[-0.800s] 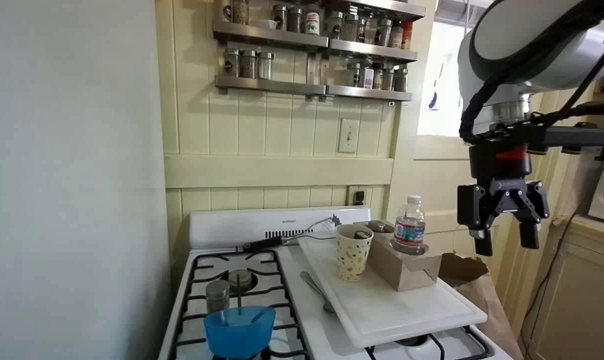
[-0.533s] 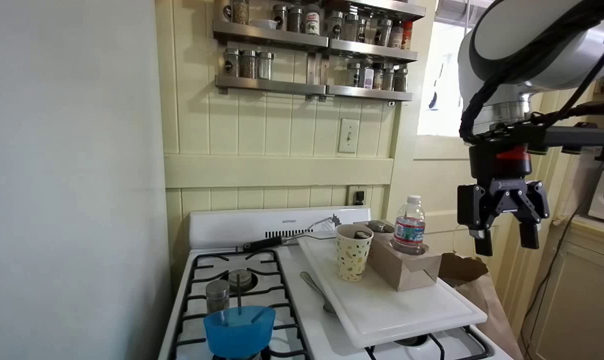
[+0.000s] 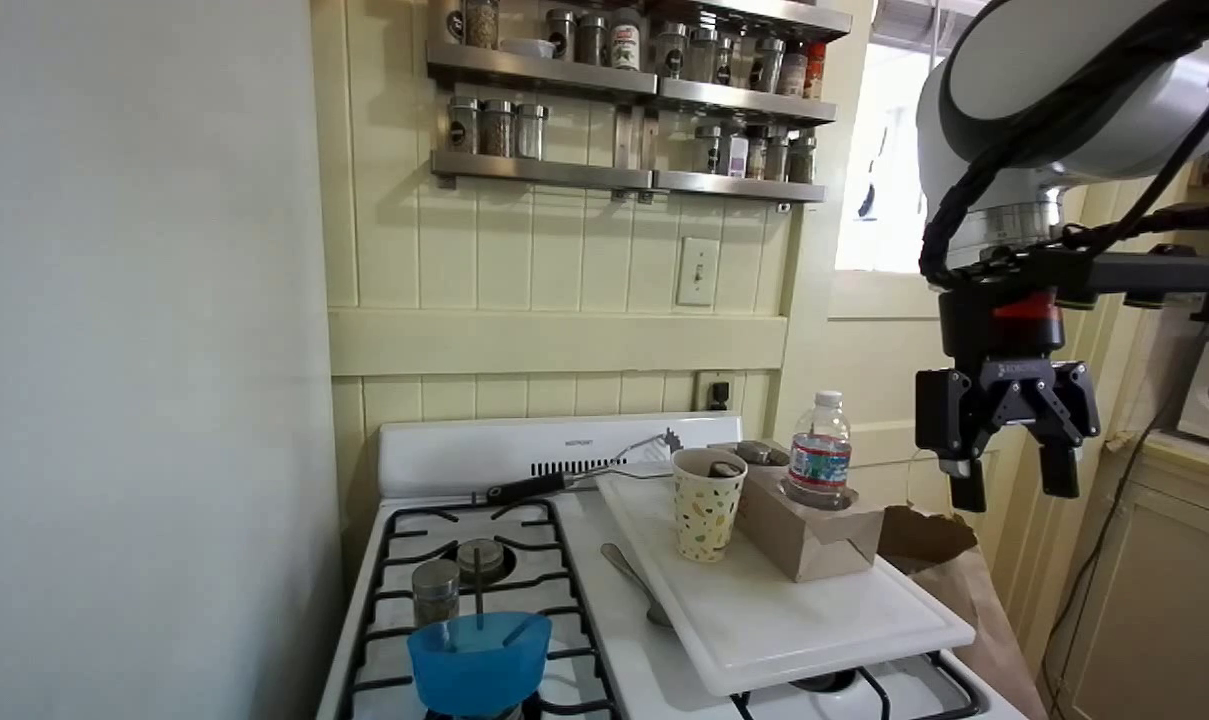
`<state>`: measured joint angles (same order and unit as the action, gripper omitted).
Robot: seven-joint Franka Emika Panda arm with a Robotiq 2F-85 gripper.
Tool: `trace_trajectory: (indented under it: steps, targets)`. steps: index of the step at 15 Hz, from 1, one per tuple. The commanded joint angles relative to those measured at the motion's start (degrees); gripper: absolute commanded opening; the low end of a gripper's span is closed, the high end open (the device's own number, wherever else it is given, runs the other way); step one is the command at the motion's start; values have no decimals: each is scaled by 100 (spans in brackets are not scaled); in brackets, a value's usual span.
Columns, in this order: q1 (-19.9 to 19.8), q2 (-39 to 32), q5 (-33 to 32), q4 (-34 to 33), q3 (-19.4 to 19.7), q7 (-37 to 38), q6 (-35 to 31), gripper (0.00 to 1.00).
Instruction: Remove the black container from the coffee cup and place it on the tray.
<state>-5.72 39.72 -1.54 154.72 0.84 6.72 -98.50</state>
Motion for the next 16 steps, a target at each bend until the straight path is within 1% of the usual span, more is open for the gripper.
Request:
trace_trajectory:
  steps: [1, 6, 7, 11, 14, 15, 16]
  targets:
    - [17, -1, -9, -12, 16, 7, 16, 100]
    - [17, -1, -9, -12, 16, 7, 16, 100]
    - [118, 83, -227, -43, 6, -355, -343, 100]
    - [406, -306, -519, -707, -68, -1021, -629, 100]
    - [760, -604, -403, -1159, -72, -1512, -1088, 100]
    - [899, -705, -233, -1284, 21, -1739, -1271, 100]
    - [702, -382, -382, -1002, -61, -1375, -1057, 100]
